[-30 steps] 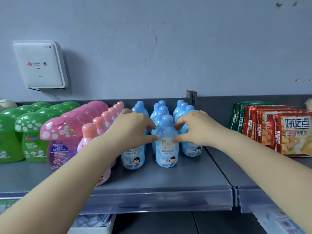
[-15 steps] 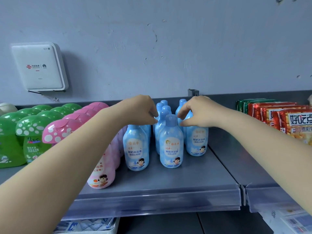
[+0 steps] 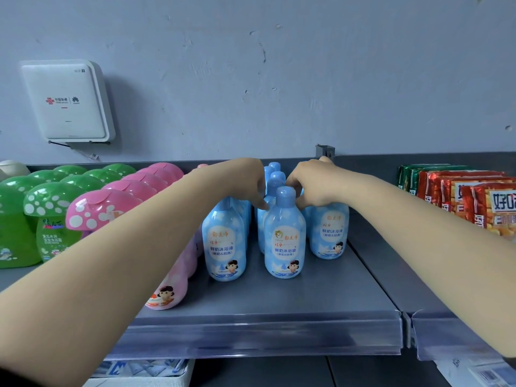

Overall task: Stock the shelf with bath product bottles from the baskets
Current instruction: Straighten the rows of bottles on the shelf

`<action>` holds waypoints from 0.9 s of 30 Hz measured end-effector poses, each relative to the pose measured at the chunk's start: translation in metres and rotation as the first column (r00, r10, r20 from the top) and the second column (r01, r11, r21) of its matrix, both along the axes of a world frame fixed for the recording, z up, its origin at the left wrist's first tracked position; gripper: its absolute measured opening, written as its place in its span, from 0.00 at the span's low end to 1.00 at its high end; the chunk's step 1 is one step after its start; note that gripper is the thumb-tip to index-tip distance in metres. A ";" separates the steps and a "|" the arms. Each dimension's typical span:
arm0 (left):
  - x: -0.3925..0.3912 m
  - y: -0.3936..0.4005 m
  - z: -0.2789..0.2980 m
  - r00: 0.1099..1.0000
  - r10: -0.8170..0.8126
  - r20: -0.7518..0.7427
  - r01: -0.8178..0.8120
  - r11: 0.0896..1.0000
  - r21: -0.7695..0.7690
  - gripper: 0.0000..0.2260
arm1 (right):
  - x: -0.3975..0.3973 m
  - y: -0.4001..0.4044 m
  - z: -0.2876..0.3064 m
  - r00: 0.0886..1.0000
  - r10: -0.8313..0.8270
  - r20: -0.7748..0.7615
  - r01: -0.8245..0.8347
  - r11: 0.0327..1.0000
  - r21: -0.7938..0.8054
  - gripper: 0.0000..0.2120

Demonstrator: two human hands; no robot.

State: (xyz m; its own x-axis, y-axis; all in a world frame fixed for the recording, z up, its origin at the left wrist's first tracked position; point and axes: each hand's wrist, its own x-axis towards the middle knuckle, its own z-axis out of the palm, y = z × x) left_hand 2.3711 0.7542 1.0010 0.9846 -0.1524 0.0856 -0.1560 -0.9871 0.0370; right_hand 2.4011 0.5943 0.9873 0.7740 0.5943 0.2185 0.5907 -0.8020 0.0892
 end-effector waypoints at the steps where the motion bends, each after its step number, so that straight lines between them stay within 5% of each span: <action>1: 0.000 -0.001 0.000 1.000 -0.009 -0.002 0.009 1.000 -0.009 0.20 | 0.002 -0.001 0.000 1.000 -0.002 0.002 0.002 1.000 0.006 0.09; 22: 0.002 -0.007 0.002 0.995 -0.095 0.012 0.094 0.995 0.032 0.19 | 0.004 -0.011 -0.001 1.000 0.005 0.027 -0.005 1.000 0.006 0.18; 27: -0.001 -0.001 0.002 0.992 -0.114 0.048 0.115 0.993 -0.013 0.11 | -0.005 -0.017 0.004 0.997 0.013 0.075 -0.021 0.994 0.107 0.16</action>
